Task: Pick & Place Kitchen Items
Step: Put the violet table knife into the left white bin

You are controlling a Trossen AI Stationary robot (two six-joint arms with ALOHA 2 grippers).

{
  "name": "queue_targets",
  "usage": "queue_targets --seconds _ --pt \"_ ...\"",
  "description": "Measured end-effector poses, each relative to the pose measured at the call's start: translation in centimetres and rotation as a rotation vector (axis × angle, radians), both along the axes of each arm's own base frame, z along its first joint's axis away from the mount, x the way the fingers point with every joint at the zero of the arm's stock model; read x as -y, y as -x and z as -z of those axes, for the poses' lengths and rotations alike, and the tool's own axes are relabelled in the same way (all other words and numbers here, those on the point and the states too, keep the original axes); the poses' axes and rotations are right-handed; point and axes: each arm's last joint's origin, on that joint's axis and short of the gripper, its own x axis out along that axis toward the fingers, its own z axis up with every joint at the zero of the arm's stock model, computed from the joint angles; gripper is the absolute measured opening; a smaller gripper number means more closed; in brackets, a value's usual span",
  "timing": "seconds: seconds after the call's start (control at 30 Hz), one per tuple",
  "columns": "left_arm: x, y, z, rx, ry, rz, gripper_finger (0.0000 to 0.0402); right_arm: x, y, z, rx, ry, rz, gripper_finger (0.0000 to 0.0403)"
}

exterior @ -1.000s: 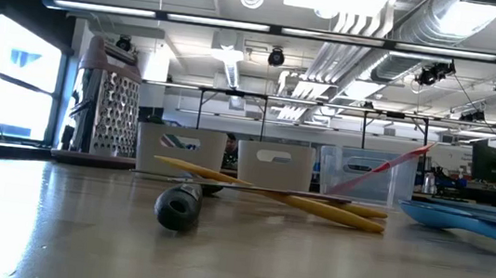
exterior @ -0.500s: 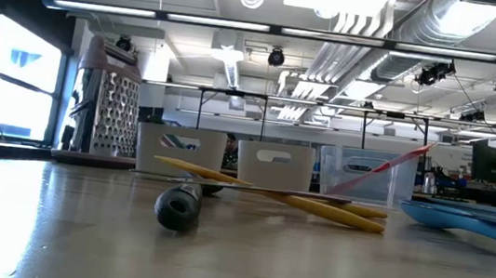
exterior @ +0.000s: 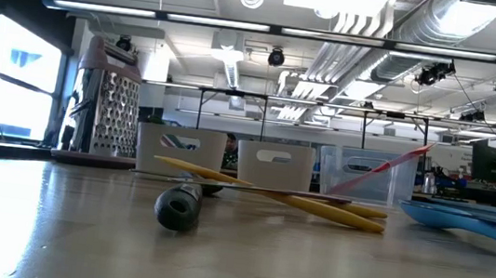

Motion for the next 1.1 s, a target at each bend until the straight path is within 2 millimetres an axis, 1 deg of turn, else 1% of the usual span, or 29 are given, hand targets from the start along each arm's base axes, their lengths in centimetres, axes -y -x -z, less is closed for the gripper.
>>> queue_targets --seconds 0.13,0.2,0.33,0.53,0.77,1.1 --pt "0.0 0.0 0.0 0.001 -0.007 0.002 0.0031 -2.3 -1.3 2.1 -0.099 0.087 -0.171 0.0371" --pt "0.0 0.0 0.0 0.002 -0.010 0.001 0.0031 -3.3 -2.1 3.4 -0.139 0.119 -0.220 0.0371" --pt "-0.1 -0.1 0.0 0.008 -0.028 -0.006 0.0031 -4.7 -3.6 5.8 -0.199 0.183 -0.199 0.0371" --pt "-0.2 -0.1 0.0 0.018 -0.055 -0.021 0.0031 -6.4 -5.0 9.7 -0.266 0.217 -0.226 0.0371" --pt "-0.2 -0.1 0.0 0.021 -0.054 -0.029 0.0031 -8.0 -5.0 13.6 -0.279 0.204 -0.219 0.0371" --pt "0.2 -0.3 -0.2 0.060 -0.040 -0.030 0.0031 -9.5 -4.3 18.1 -0.199 0.167 -0.174 0.0371"
